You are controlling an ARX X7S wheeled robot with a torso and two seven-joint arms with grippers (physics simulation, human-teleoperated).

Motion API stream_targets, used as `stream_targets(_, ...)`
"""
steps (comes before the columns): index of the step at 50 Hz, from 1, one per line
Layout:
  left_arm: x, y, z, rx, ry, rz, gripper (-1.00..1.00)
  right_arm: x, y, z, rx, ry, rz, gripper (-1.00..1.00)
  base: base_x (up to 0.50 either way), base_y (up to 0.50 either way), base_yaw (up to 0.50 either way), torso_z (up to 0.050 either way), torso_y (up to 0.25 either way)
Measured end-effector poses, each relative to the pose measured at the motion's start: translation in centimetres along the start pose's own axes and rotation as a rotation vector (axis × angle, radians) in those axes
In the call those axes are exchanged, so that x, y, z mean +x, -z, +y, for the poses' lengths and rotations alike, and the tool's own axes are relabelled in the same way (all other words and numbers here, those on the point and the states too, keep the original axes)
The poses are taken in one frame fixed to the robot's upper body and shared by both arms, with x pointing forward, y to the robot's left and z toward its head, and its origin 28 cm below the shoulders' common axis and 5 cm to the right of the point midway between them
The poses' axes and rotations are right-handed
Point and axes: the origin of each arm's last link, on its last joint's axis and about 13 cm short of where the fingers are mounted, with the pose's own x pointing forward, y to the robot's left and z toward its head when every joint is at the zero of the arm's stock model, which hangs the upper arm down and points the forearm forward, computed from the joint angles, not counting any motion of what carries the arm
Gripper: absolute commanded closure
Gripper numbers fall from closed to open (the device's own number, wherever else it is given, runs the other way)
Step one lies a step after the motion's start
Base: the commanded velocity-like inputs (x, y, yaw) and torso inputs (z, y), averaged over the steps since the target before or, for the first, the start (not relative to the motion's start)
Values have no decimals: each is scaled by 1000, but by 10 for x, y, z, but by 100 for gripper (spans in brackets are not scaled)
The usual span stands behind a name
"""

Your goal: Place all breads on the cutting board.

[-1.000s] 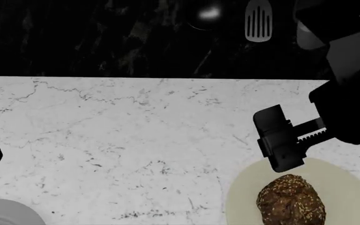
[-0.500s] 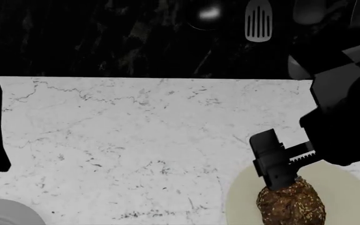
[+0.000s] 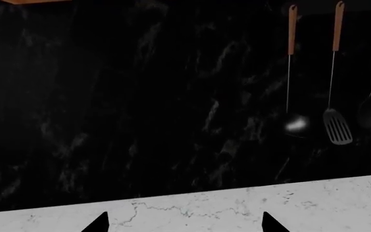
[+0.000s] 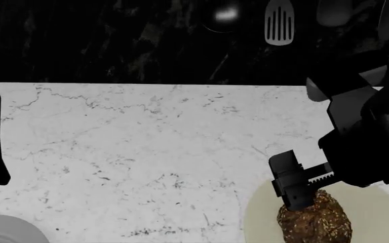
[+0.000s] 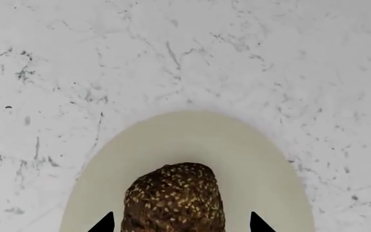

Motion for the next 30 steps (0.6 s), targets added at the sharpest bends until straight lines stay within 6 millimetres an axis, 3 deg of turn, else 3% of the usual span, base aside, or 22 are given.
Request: stream_targets(30,1,0,0,-11,-2,-1,-100,32,13,-1,3,-33,46,-100,0,0,0,0,0)
